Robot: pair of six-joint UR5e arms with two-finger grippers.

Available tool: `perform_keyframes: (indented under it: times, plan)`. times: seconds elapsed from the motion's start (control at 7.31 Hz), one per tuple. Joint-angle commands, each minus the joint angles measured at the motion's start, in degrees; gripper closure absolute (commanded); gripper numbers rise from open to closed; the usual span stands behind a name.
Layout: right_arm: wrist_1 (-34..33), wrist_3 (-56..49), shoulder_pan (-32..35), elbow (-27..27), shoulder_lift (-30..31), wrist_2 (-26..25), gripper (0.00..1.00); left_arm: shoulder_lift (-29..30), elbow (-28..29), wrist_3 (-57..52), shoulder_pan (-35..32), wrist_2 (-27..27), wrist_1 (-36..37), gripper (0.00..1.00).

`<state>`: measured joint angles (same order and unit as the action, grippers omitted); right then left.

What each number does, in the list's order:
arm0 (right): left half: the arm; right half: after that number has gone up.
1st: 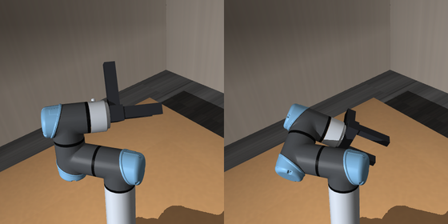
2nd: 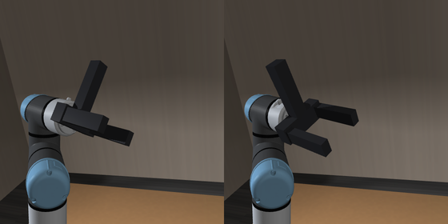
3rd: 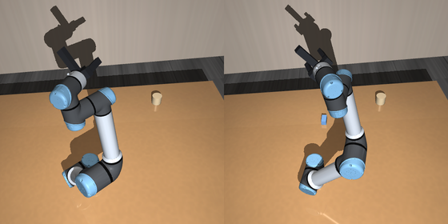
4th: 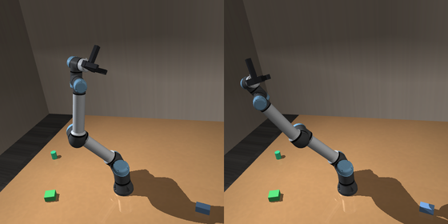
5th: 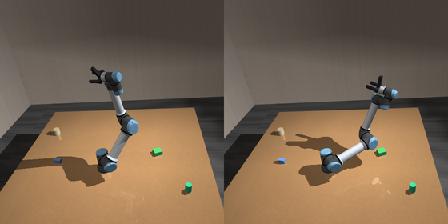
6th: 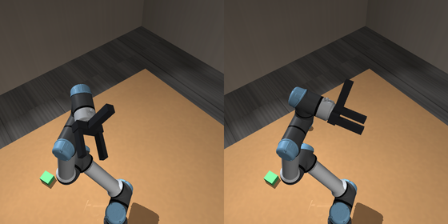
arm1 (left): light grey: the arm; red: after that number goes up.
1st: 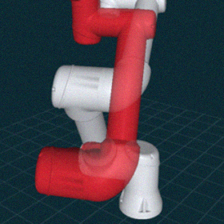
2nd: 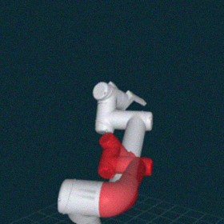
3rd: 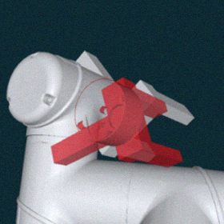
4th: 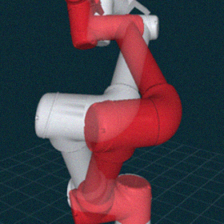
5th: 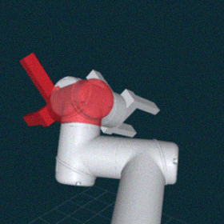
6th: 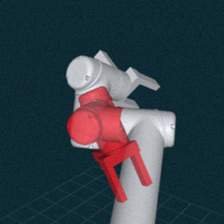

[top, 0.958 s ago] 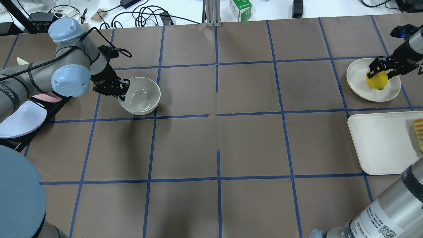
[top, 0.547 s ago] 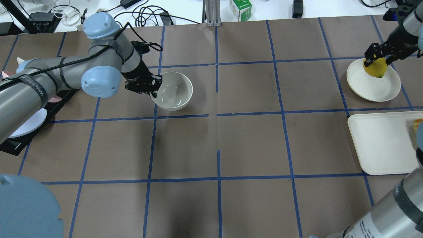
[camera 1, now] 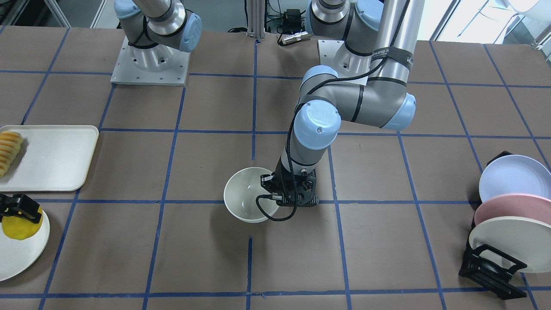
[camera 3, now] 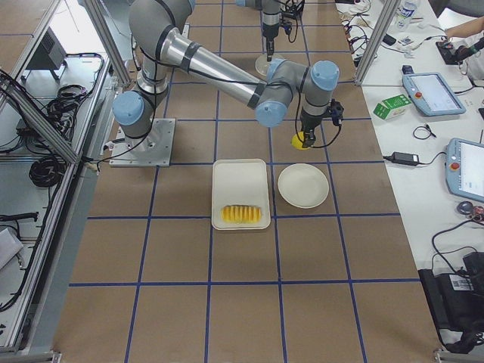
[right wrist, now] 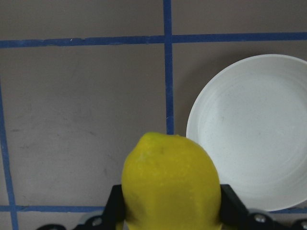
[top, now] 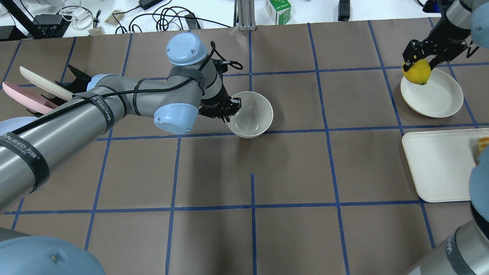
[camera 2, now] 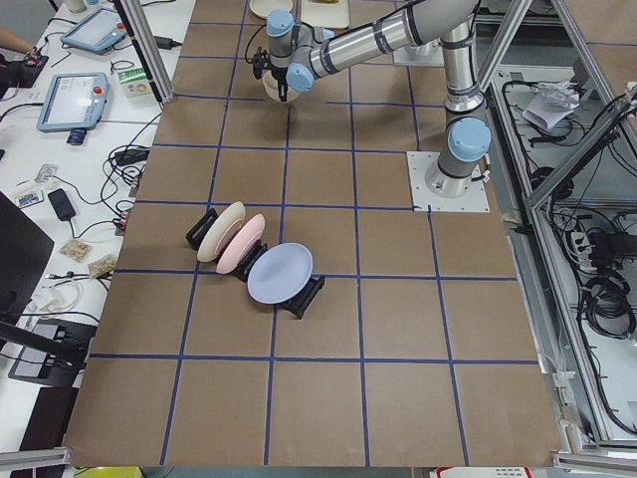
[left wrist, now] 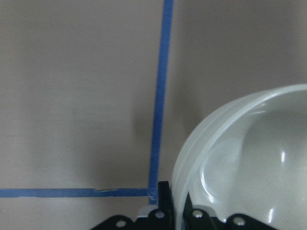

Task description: Place bowl and put lemon in it

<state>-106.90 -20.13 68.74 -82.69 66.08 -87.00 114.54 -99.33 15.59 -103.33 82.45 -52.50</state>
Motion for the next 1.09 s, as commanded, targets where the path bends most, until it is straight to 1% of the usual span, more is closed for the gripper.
perform_keyframes:
  times: [0.0,0.14,0.27,0.41,0.68,0.82,0.96]
  plan:
    - [1.5,4.6,3.7,0.0,1.7,0.0,1.00,1.2,-1.0,-0.4,-0.4,-0.1,0.4,1.00]
    - [2.8,7.7,5.9,0.0,2.7,0.0,1.00,2.2,-1.0,-0.4,-0.4,-0.4,0.3,1.00]
    - [3.2,11.9,8.9,0.1,4.0,0.0,1.00,2.9,-1.0,-0.5,-0.4,-0.2,0.4,0.94]
    - [3.3,14.7,12.2,0.0,4.2,-0.1,1.00,3.2,-0.3,-1.0,-0.2,-0.2,0.3,0.01]
    - [4.1,22.6,18.2,-0.6,5.4,0.1,1.00,1.5,0.0,-1.3,0.7,0.2,-1.3,0.00]
    - [5.2,25.5,21.3,-0.6,5.5,0.0,1.00,-1.3,0.6,-1.3,0.4,0.3,-5.7,0.00]
    - [5.2,29.6,24.3,-0.6,5.5,0.1,1.00,-5.8,3.8,-1.3,0.4,0.5,-14.8,0.00]
